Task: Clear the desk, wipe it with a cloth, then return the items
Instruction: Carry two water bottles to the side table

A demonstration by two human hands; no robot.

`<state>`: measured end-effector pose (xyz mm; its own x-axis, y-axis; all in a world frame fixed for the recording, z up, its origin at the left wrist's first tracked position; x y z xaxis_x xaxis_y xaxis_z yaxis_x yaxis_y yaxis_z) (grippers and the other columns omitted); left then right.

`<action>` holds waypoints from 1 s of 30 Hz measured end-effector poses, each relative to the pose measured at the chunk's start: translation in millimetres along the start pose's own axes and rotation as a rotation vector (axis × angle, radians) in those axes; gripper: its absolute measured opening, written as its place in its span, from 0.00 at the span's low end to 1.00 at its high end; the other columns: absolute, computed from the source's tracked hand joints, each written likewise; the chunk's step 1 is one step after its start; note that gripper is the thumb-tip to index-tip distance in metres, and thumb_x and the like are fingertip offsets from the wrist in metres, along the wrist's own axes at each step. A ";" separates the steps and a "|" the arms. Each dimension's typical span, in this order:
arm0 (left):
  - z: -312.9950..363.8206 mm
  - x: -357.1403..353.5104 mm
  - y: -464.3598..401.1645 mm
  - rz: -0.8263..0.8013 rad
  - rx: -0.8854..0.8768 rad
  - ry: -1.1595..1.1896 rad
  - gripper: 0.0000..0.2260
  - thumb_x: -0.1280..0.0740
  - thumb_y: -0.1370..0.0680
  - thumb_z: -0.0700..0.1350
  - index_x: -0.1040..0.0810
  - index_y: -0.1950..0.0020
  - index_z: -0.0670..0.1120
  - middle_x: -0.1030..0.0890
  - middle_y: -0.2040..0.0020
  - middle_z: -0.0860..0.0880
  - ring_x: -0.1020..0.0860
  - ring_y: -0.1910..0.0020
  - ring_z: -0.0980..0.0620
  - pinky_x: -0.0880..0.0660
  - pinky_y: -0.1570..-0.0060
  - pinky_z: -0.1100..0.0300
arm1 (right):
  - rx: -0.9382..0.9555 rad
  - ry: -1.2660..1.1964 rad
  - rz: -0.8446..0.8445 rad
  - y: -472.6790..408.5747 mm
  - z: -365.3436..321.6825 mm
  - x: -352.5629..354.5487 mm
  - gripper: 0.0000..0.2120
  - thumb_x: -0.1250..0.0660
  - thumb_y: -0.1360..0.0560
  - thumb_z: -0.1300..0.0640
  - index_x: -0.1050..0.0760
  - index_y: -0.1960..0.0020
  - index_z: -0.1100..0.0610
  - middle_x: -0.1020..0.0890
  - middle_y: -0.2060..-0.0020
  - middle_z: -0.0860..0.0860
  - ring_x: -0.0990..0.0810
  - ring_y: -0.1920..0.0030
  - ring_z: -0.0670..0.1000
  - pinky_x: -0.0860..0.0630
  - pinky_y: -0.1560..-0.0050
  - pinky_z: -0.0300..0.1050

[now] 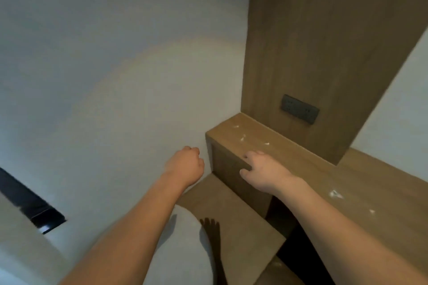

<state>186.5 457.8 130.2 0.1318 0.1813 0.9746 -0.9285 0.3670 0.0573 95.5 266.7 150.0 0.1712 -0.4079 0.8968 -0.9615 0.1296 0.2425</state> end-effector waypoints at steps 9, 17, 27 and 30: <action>146.6 -29.0 -58.9 -0.084 -0.365 -0.001 0.16 0.43 0.17 0.48 0.22 0.36 0.43 0.21 0.40 0.42 0.21 0.42 0.43 0.24 0.42 0.51 | -0.358 -0.120 0.122 47.7 124.1 25.6 0.28 0.37 0.21 0.48 0.38 0.23 0.53 0.31 0.28 0.53 0.32 0.29 0.55 0.32 0.30 0.49; 310.3 -82.5 -41.4 -0.199 -0.734 -0.015 0.18 0.43 0.17 0.49 0.25 0.31 0.45 0.23 0.36 0.45 0.23 0.39 0.45 0.25 0.38 0.51 | -0.723 -0.225 0.233 144.4 235.5 27.3 0.28 0.38 0.22 0.49 0.38 0.24 0.54 0.32 0.28 0.54 0.32 0.29 0.57 0.33 0.30 0.50; 441.0 -129.5 -12.6 -0.272 -0.882 -0.087 0.18 0.45 0.17 0.47 0.25 0.32 0.42 0.22 0.37 0.42 0.23 0.40 0.43 0.25 0.40 0.53 | -0.876 -0.295 0.283 216.4 341.4 31.9 0.27 0.38 0.22 0.51 0.37 0.24 0.55 0.31 0.28 0.55 0.32 0.29 0.56 0.32 0.30 0.50; 467.0 -136.1 -15.3 -0.270 -0.882 -0.084 0.18 0.45 0.16 0.46 0.25 0.31 0.42 0.23 0.36 0.42 0.24 0.38 0.44 0.27 0.39 0.53 | -0.882 -0.335 0.302 217.8 371.5 33.2 0.27 0.38 0.22 0.52 0.37 0.24 0.55 0.32 0.27 0.54 0.31 0.29 0.56 0.32 0.31 0.50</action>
<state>20.6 1.5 97.9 0.2474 -0.0658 0.9667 -0.2645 0.9552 0.1328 -188.1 -54.4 95.1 -0.2550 -0.4641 0.8483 -0.4272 0.8411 0.3317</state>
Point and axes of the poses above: each hand's wrist, its own y-axis away from the middle knuckle, its own x-axis out of the back of the hand, z = x × y, the point moved 3 cm from there along -y, towards the middle knuckle
